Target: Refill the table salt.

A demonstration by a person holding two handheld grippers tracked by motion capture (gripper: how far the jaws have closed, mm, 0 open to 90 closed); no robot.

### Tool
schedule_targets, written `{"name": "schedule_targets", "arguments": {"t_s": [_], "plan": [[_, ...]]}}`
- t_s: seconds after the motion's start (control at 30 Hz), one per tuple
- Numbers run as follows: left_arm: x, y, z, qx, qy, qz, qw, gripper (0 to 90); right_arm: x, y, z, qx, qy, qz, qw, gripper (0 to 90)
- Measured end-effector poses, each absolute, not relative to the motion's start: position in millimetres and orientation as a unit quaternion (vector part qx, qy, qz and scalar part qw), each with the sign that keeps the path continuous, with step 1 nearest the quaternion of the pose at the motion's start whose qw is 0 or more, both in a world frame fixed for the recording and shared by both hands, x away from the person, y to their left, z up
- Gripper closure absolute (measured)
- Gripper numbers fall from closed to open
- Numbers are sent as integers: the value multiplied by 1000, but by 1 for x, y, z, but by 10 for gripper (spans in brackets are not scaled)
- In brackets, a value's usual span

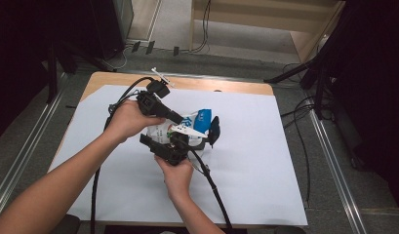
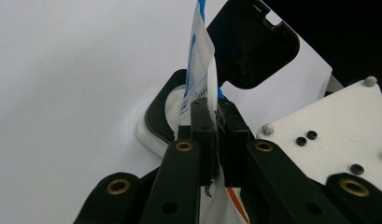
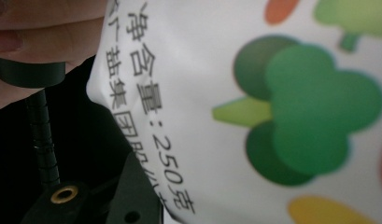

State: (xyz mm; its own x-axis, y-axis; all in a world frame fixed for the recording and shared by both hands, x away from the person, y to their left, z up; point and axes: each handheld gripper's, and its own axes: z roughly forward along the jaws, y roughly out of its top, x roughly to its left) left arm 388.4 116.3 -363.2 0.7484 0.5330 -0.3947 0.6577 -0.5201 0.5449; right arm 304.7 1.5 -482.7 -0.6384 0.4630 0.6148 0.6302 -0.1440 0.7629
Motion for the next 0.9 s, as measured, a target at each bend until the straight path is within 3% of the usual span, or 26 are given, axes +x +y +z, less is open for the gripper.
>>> {"name": "schedule_targets", "arguments": {"t_s": [0.47,0.9], "plan": [[389,115,-363,867,345,-92,348,892,304,4,-481,-404,-676,-615,41,636],[386,115,-361,867,341,-85,353,880,305,3,-479,-411,-662,-625,56,688]]}}
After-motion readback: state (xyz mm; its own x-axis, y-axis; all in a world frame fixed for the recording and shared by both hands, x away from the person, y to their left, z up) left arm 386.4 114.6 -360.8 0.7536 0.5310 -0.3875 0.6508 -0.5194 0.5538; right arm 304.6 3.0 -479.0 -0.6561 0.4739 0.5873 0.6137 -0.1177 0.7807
